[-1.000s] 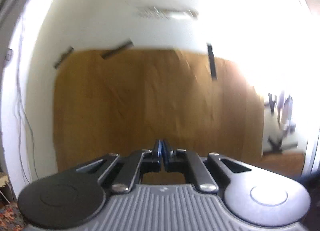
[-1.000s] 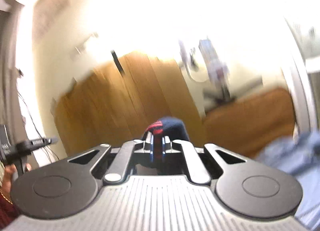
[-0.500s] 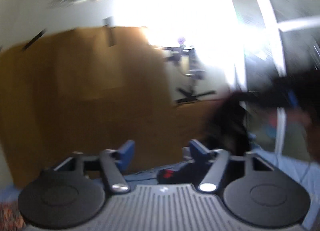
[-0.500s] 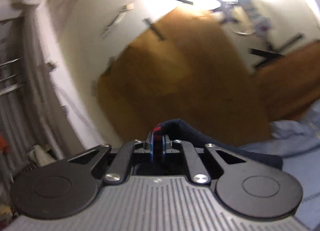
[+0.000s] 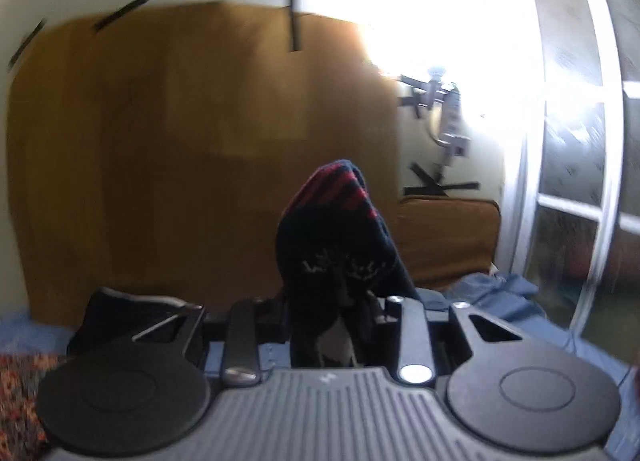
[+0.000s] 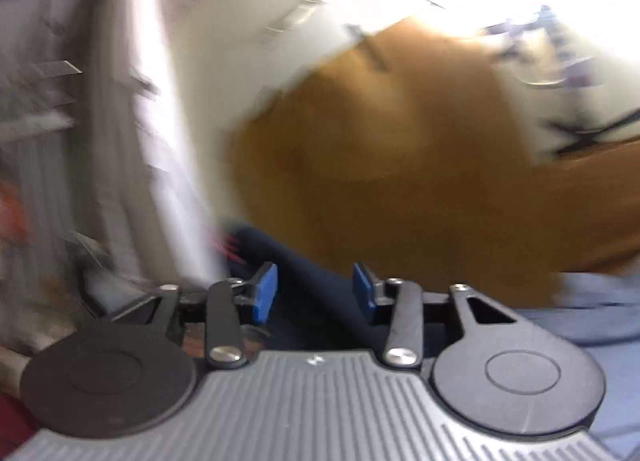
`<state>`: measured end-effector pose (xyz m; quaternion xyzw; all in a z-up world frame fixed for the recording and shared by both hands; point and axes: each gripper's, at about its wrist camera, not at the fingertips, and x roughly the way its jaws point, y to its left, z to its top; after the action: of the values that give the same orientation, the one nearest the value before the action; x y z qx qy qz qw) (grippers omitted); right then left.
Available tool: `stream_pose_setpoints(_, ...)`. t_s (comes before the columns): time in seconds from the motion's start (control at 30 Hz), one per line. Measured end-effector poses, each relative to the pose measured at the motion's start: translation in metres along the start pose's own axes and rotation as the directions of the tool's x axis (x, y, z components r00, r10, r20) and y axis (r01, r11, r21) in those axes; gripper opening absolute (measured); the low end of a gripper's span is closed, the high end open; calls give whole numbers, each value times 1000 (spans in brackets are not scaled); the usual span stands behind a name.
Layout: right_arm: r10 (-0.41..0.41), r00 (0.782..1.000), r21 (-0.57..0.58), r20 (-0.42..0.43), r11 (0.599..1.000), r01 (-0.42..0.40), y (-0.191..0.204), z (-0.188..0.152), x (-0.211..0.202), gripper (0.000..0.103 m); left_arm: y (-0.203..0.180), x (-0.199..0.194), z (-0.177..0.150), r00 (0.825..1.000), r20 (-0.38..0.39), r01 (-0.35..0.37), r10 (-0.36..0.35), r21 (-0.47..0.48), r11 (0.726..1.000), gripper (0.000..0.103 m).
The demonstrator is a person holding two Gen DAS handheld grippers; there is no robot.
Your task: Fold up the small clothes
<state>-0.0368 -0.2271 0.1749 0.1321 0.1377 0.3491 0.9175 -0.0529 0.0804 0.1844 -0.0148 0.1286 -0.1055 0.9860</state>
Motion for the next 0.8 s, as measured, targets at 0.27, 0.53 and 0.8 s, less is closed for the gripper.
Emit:
stream_pose_setpoints(0.27, -320, 928, -399, -193, 889, 223, 7, -118, 52, 68, 8, -12, 17, 999, 32, 0, 1, -23, 1000, 28)
stream_pose_setpoints(0.53, -255, 960, -358, -113, 912, 200, 12, -82, 66, 9, 15, -52, 34, 994, 92, -66, 66, -3, 998, 27)
stream_pose_setpoints(0.8, -171, 923, -292, 345, 915, 279, 72, 93, -60, 9, 14, -160, 87, 933, 359, -45, 39, 8, 999, 26)
